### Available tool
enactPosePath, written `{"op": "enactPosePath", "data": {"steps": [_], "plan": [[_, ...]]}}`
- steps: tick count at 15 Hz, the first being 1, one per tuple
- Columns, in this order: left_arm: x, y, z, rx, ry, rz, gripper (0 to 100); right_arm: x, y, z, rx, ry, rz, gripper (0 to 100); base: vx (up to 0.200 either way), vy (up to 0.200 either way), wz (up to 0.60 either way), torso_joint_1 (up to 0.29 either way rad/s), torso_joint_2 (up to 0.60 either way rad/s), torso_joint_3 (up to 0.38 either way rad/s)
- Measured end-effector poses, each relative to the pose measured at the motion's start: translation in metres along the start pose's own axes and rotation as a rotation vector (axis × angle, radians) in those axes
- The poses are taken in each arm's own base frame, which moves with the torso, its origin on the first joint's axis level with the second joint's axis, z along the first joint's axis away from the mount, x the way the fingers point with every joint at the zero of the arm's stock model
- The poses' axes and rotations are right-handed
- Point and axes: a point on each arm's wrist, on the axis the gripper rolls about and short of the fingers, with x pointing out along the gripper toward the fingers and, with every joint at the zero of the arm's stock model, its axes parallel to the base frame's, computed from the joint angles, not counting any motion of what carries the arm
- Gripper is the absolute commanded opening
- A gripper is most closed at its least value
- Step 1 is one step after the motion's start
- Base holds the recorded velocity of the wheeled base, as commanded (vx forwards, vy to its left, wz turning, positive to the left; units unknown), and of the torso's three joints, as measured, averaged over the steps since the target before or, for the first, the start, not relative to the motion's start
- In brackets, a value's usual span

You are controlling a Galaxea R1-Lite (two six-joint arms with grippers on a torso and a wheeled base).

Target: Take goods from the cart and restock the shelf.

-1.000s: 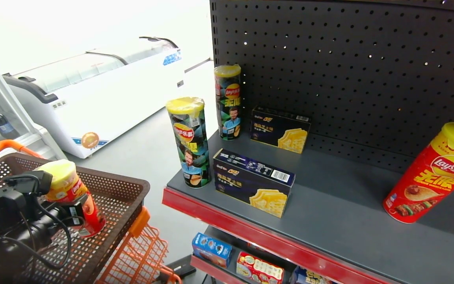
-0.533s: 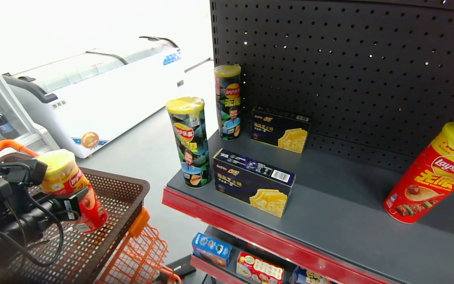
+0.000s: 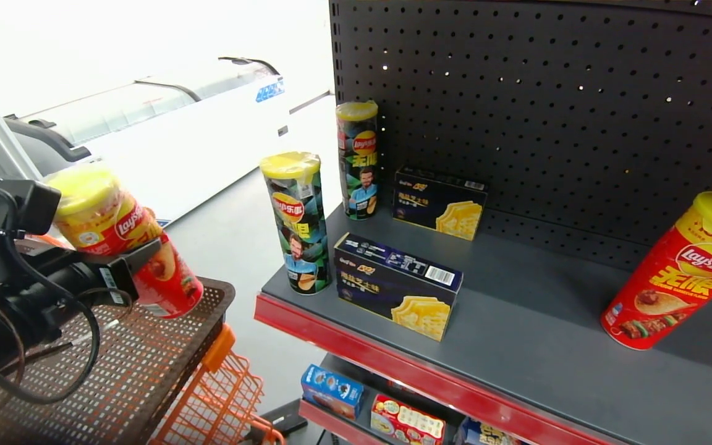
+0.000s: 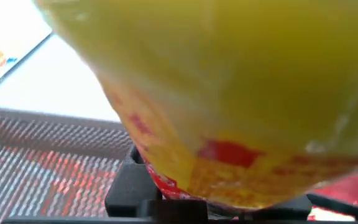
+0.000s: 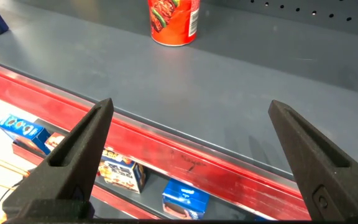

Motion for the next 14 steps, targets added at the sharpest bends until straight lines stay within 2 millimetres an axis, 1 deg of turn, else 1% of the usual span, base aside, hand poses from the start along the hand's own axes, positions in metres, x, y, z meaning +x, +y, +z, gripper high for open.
{"op": "enactPosePath", "data": {"steps": [1,3,6,9,11,14], "plan": [[-0.002,-0.009,0.003,0.004,-0.015,-0.031,0,0.000,0.000,0.000,0.000,0.000,0.000,100,0.000,0.000,0.00,0.000,0.00,0.000],[-0.009,-0.027,0.004,0.004,-0.022,-0.111,0,0.000,0.000,0.000,0.000,0.001,0.000,100,0.000,0.000,0.00,0.000,0.00,0.000],[-0.017,-0.049,0.004,0.006,-0.027,-0.244,0,0.000,0.000,0.000,0.000,0.000,0.000,100,0.000,0.000,0.00,0.000,0.00,0.000],[-0.024,-0.064,0.006,-0.015,-0.033,-0.367,0,0.000,0.000,0.000,0.000,0.000,0.000,100,0.000,0.000,0.00,0.000,0.00,0.000],[-0.028,-0.071,0.008,-0.016,-0.040,-0.410,0,0.000,0.000,0.000,0.000,0.000,0.000,100,0.000,0.000,0.00,0.000,0.00,0.000],[-0.033,-0.086,0.009,-0.014,-0.042,-0.497,0,0.000,0.000,0.000,0.000,0.000,0.000,100,0.000,0.000,0.00,0.000,0.00,0.000]]}}
